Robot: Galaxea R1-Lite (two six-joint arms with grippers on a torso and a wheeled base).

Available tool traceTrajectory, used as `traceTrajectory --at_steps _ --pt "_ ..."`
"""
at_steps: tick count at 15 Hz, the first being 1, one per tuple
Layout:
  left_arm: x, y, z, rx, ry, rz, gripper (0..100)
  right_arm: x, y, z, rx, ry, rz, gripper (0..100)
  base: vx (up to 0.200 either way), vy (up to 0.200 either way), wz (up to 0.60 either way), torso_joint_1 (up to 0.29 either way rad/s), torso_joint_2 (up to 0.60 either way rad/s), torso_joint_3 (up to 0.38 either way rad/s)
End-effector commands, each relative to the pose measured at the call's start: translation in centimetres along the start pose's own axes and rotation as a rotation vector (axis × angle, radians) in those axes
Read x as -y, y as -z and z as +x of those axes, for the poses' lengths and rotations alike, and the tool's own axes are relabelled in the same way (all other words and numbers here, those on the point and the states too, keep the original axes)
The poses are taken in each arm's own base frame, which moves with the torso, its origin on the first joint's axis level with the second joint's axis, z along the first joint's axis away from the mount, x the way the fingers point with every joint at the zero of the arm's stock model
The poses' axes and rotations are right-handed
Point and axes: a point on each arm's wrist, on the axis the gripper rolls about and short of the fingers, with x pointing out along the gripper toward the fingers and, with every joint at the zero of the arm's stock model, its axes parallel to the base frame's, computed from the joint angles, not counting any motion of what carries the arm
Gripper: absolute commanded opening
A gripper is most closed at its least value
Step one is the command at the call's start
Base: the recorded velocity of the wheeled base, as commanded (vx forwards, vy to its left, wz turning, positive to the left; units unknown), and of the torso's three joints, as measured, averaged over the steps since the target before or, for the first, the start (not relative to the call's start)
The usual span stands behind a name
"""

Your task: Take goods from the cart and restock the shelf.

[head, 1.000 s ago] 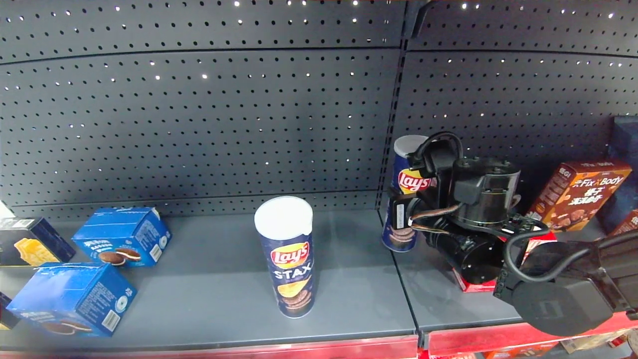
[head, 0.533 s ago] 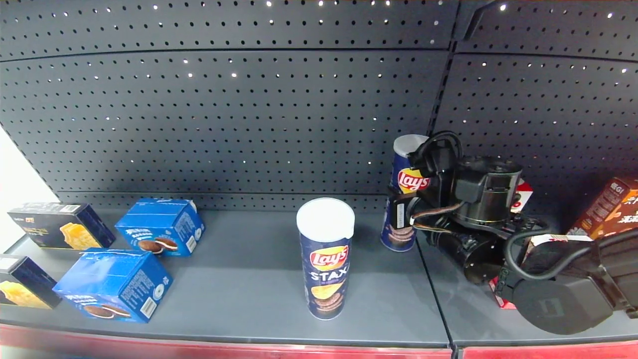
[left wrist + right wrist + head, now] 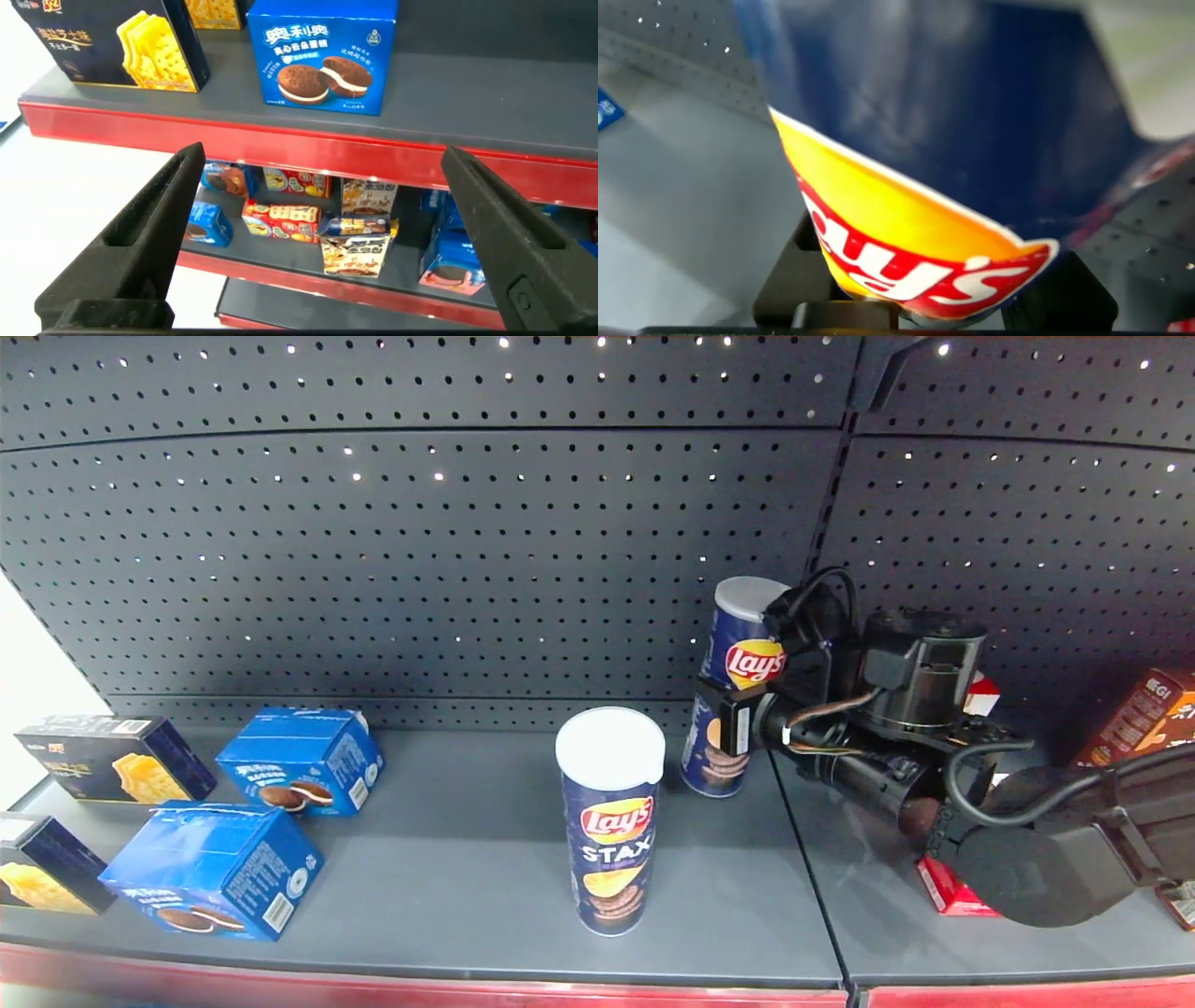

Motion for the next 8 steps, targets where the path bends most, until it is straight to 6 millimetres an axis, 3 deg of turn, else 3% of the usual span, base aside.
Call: traceTrajectory --at_steps 1,8 --pt "0.0 0.0 0.0 -0.002 0.000 0.000 100 -0.2 0.2 1.1 0.003 0.000 -0.001 0 0.000 0.000 0.00 0.000 0.00 0.000" --pt "0.0 0.0 0.0 -0.002 0.000 0.001 100 -1.8 0.8 3.9 0.016 -0.035 -0.001 0 0.000 0.000 0.00 0.000 0.00 0.000"
